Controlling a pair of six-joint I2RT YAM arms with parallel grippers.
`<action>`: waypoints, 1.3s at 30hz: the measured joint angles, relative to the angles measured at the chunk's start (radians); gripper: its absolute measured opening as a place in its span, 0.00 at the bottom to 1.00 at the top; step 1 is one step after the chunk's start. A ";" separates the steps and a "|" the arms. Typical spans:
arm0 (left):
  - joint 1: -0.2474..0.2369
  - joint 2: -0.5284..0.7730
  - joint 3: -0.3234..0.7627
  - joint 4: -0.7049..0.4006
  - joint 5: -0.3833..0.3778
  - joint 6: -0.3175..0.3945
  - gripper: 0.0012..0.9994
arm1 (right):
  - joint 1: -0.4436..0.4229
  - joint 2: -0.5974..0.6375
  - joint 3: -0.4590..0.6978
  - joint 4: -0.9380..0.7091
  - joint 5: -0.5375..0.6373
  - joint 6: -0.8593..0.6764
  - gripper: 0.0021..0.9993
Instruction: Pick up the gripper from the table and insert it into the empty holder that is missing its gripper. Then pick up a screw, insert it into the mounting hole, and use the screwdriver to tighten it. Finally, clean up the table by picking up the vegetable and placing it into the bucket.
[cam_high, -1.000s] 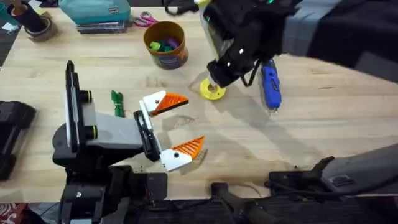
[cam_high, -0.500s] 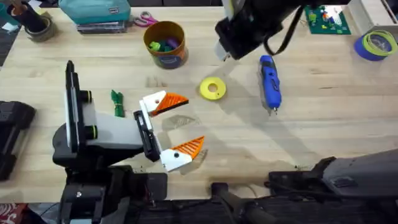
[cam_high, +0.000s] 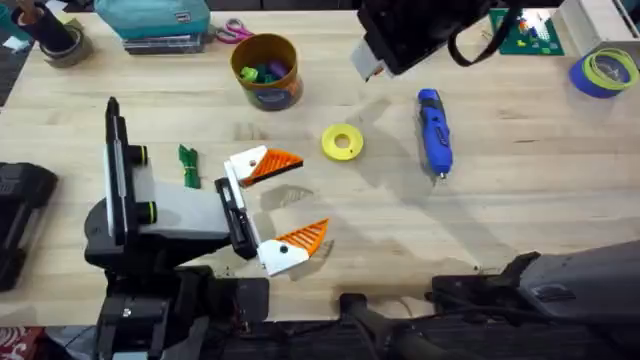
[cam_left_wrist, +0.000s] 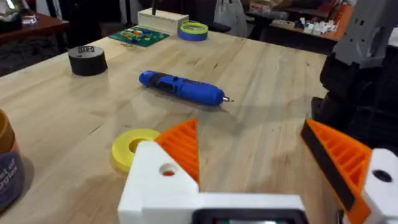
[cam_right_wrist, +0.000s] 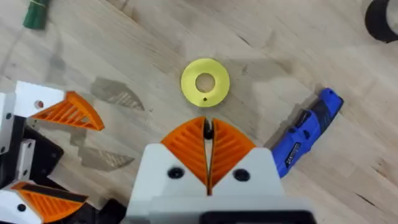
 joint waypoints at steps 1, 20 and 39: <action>0.000 0.000 0.000 0.000 0.000 0.000 0.99 | 0.001 0.000 0.000 0.000 0.000 0.000 0.00; 0.000 0.000 0.000 0.000 0.000 0.000 0.99 | 0.277 0.000 0.000 0.051 0.000 -0.004 0.00; 0.000 0.000 0.000 0.000 0.000 0.000 0.99 | 0.339 0.061 0.165 0.023 -0.031 -0.100 0.00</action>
